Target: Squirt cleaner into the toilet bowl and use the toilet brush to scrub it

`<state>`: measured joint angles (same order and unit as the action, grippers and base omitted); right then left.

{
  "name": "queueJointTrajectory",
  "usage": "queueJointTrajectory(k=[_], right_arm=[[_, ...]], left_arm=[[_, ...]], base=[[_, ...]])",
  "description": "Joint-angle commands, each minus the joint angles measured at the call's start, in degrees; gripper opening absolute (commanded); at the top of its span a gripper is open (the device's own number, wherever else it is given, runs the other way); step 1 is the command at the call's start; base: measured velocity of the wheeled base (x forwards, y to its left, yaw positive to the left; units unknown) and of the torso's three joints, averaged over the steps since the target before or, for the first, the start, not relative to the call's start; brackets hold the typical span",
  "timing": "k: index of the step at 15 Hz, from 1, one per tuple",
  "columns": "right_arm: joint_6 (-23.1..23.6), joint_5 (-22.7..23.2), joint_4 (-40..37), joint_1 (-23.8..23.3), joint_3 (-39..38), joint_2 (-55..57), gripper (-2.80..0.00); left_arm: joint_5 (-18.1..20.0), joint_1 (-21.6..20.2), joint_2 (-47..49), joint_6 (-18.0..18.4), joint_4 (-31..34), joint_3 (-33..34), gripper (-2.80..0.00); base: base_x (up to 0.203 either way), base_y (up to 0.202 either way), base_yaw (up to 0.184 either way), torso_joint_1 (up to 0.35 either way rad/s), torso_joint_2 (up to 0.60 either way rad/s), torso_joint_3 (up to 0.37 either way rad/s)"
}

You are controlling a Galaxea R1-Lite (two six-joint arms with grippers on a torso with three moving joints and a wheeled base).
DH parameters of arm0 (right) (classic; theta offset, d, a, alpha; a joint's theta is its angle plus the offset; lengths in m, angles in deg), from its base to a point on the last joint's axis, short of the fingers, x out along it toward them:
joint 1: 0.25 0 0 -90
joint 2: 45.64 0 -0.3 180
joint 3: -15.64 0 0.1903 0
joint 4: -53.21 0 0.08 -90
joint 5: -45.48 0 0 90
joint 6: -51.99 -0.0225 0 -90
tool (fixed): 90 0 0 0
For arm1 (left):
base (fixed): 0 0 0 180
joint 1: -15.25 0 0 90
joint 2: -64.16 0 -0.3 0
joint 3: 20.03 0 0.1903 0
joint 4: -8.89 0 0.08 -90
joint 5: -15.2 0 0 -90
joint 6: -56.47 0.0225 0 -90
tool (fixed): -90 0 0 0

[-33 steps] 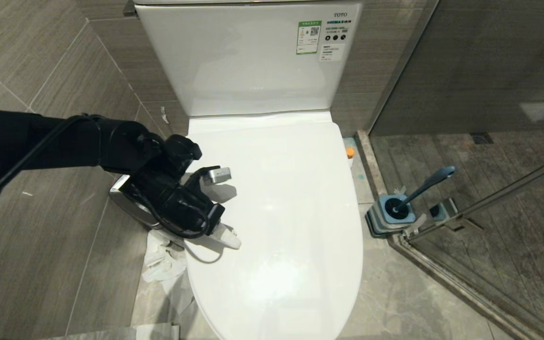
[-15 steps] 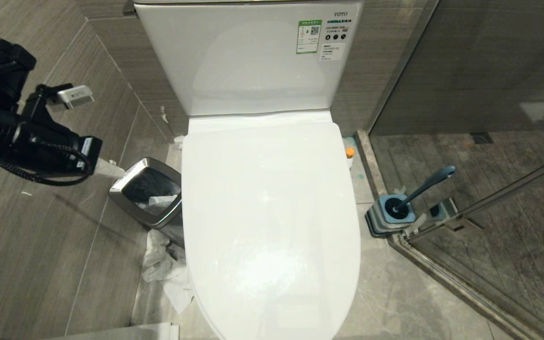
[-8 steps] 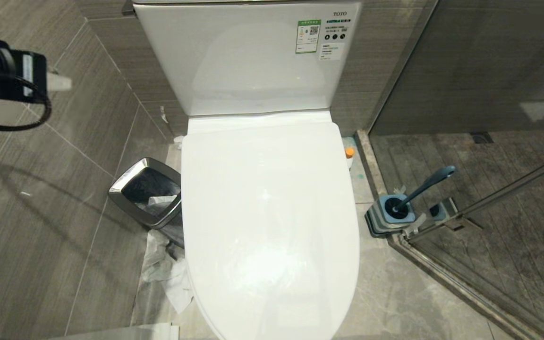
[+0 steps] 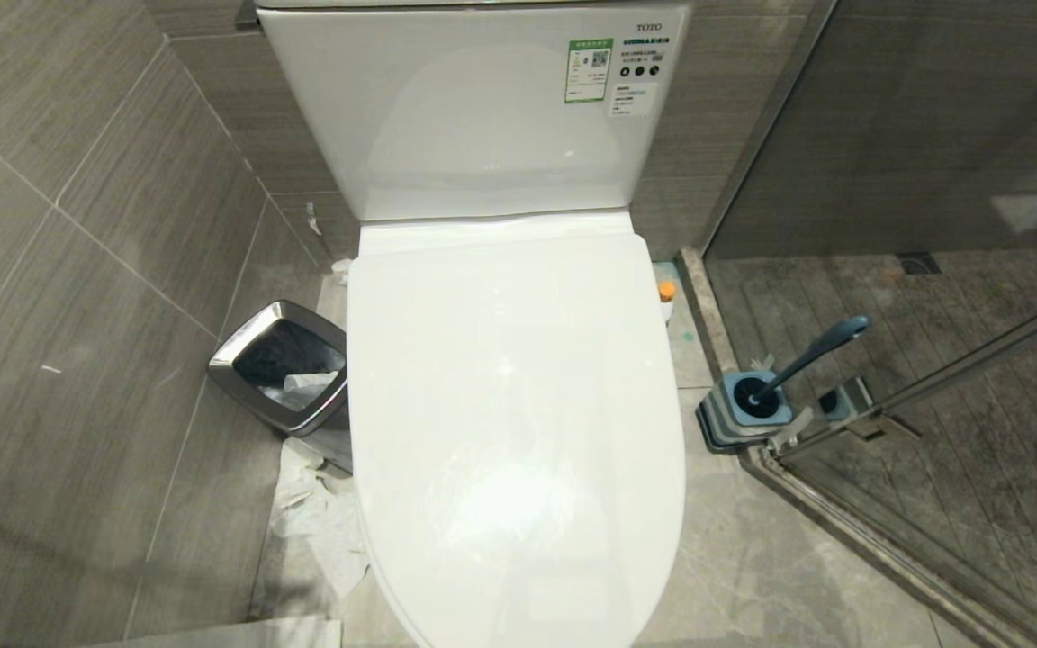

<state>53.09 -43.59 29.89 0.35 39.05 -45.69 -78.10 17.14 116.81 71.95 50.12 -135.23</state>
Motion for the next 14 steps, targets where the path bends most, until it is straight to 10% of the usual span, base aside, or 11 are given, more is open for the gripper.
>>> queueJointTrajectory(k=[1, 10, 14], right_arm=[[0.05, 0.03, 0.04, 0.02, 0.01, 0.05, -2.80], [0.05, 0.03, 0.04, 0.02, -0.05, 0.05, -2.80], [0.05, 0.03, 0.04, 0.02, 0.04, 0.05, -2.80]], left_arm=[[-0.09, -1.03, -17.68, 0.17, -0.16, 7.57, -2.80], [-0.27, -1.70, -51.00, 0.13, -1.58, 55.15, -2.80], [-0.31, -1.64, -52.29, 0.25, -18.05, 79.86, -2.80]], base=[[0.000, 0.000, 0.000, 0.000, 0.00, 0.000], [0.000, 0.000, 0.000, 0.000, 0.00, 0.000], [0.000, 0.000, 0.000, 0.000, 0.00, 0.000]])
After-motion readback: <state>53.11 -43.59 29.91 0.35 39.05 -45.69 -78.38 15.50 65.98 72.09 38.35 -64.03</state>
